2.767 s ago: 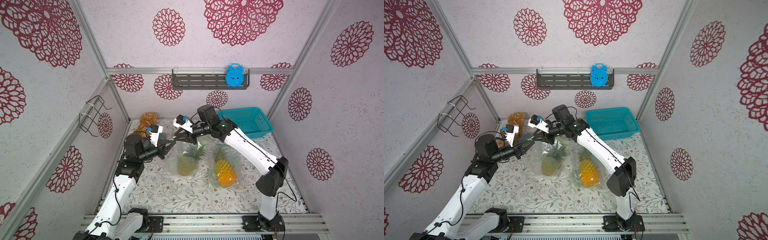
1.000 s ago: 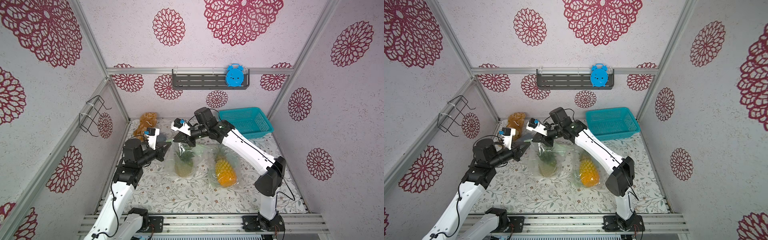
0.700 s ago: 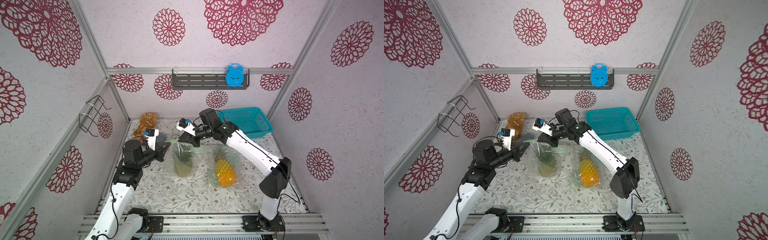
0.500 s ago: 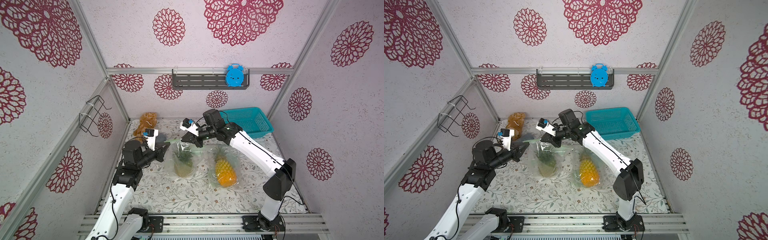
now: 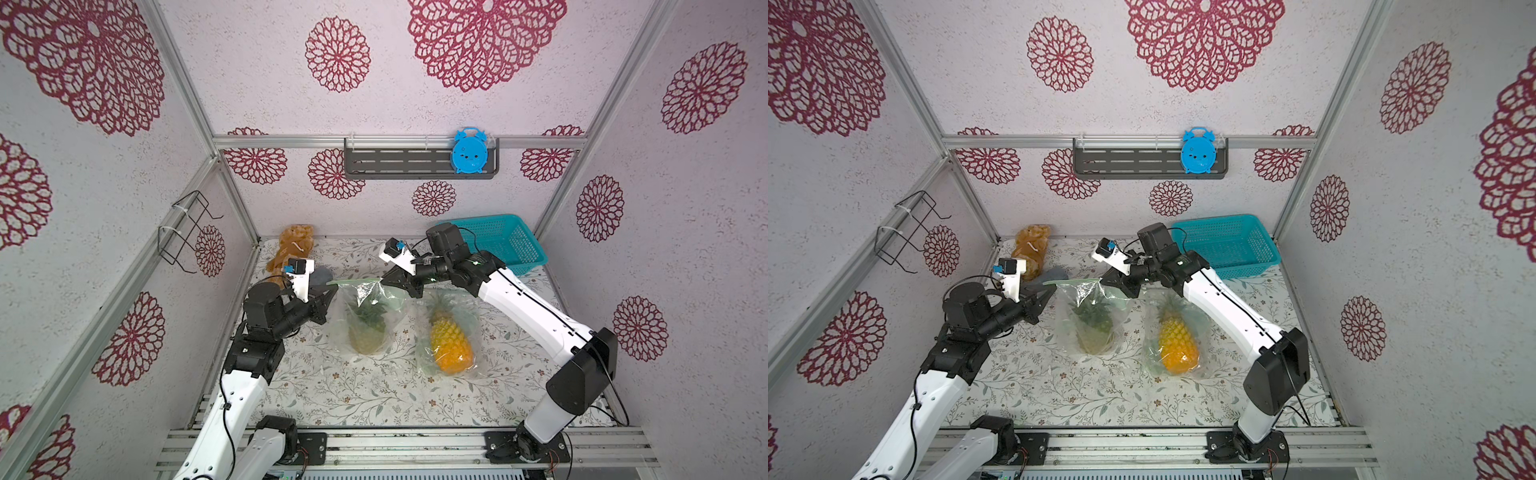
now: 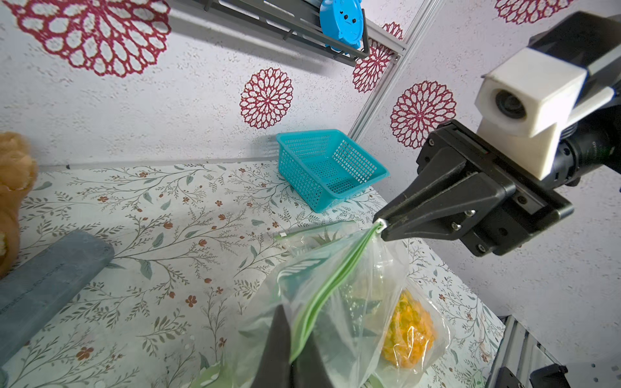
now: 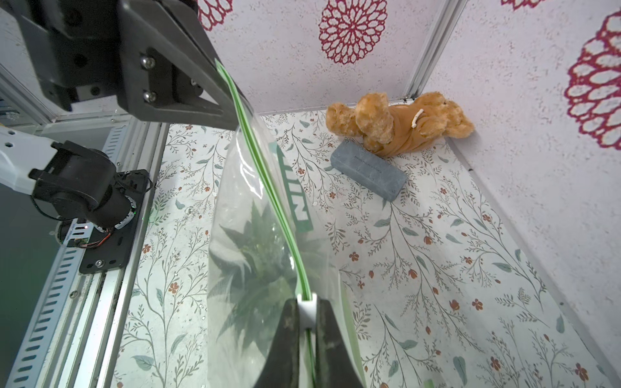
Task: Open the zip-top bag and take out the pineapple
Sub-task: Unzip the zipper on the zipper food storage bag.
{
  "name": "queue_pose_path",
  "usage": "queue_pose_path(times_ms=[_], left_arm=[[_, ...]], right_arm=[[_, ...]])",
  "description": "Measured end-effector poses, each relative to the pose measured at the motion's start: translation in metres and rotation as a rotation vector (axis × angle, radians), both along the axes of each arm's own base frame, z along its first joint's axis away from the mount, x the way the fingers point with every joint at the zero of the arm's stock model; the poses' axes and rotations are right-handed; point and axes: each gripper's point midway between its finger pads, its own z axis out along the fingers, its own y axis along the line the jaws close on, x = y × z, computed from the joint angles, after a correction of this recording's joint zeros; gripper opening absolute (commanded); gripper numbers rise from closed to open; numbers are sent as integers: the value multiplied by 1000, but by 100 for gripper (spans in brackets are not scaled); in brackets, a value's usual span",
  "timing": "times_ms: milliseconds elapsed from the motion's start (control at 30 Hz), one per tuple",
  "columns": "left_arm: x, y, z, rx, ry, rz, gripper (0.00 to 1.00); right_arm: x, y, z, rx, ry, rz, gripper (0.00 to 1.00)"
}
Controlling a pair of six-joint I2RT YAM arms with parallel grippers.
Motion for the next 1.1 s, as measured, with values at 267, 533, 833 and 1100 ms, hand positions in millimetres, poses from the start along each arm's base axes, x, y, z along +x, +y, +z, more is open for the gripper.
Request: queue_pose_path(times_ms=[267, 533, 833, 1100], left_arm=[[-2, 2, -1, -1, -2, 12, 0], [-1, 4, -1, 3, -4, 28, 0], [1, 8, -2, 9, -2, 52, 0], [2, 9, -2, 11, -2, 59, 0]], right_arm=[[1, -22, -7, -11, 4, -47, 0], [2, -45, -14, -26, 10, -102, 0], [7, -64, -20, -47, 8, -160, 0], [8, -79, -27, -77, -3, -215, 0]])
